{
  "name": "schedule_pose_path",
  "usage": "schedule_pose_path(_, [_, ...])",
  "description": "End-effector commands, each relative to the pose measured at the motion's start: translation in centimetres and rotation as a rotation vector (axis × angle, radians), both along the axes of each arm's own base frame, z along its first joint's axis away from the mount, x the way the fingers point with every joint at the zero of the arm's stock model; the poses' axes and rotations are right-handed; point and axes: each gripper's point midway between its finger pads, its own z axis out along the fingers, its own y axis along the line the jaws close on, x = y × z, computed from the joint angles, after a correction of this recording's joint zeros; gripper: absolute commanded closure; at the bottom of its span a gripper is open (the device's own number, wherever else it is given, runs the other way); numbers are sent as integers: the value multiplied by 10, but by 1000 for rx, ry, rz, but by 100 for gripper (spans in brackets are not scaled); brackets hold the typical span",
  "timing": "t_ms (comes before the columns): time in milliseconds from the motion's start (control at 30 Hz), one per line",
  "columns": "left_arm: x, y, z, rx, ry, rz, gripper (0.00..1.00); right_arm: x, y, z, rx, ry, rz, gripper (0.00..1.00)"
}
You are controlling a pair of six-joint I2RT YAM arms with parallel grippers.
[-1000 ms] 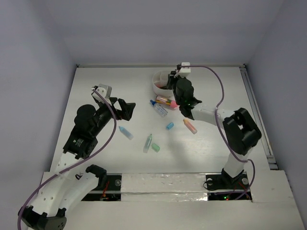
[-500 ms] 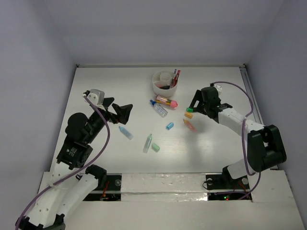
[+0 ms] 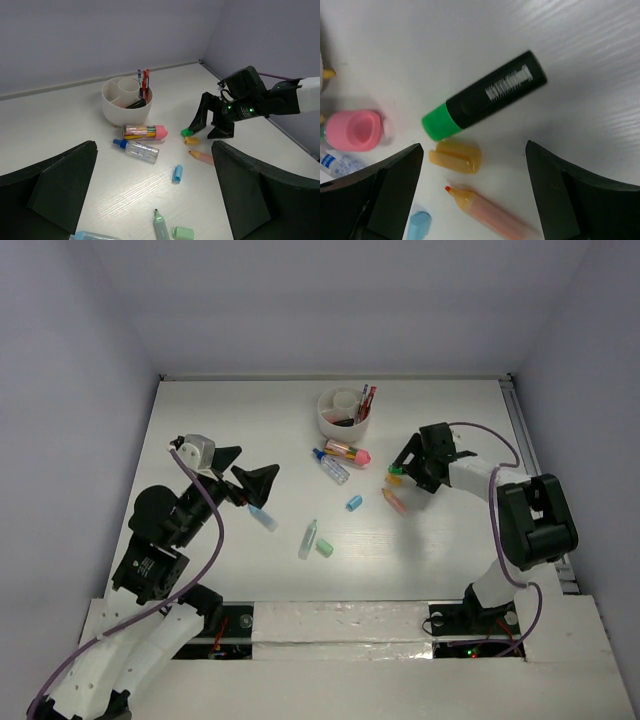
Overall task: Sort the stationery into containers
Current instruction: Pick up the pen from the center of the board.
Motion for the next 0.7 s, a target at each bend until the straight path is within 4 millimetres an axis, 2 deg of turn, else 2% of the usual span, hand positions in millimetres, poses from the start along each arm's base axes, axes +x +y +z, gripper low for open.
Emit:
schedule_pose_path(0, [-9, -1, 30, -42, -81, -24, 1, 28, -8, 7, 27, -58, -95, 12])
schedule_pose_path(167, [-12, -6, 29, -41, -78, -47, 1, 40, -12, -2, 0, -47, -97, 14])
schedule_pose_path(233, [-11, -6, 29, -39, -76, -45, 1, 41, -14, -13, -32, -9, -82, 16])
schedule_pose_path(367, [-12, -9, 27, -37, -72, -56, 1, 60, -13, -9, -69, -7, -44, 20])
schedule_pose_path(467, [-11, -9, 27, -35, -71, -54, 1, 64, -16, -13, -115, 23, -16, 25])
schedule_pose_path(533, [-12, -10, 26, -34, -68, -60, 1, 69, -17, -9, -150, 31, 22, 27])
schedule_pose_path(567, [-11, -11, 26, -34, -67, -60, 1, 69, -18, -17, -169, 59, 39, 28])
schedule_pose_path(600, [-11, -11, 26, -35, -66, -60, 1, 73, -18, -13, -195, 72, 79, 30])
schedule_pose_path(667, [-11, -11, 26, -33, -66, -60, 1, 73, -19, -17, -222, 111, 119, 33])
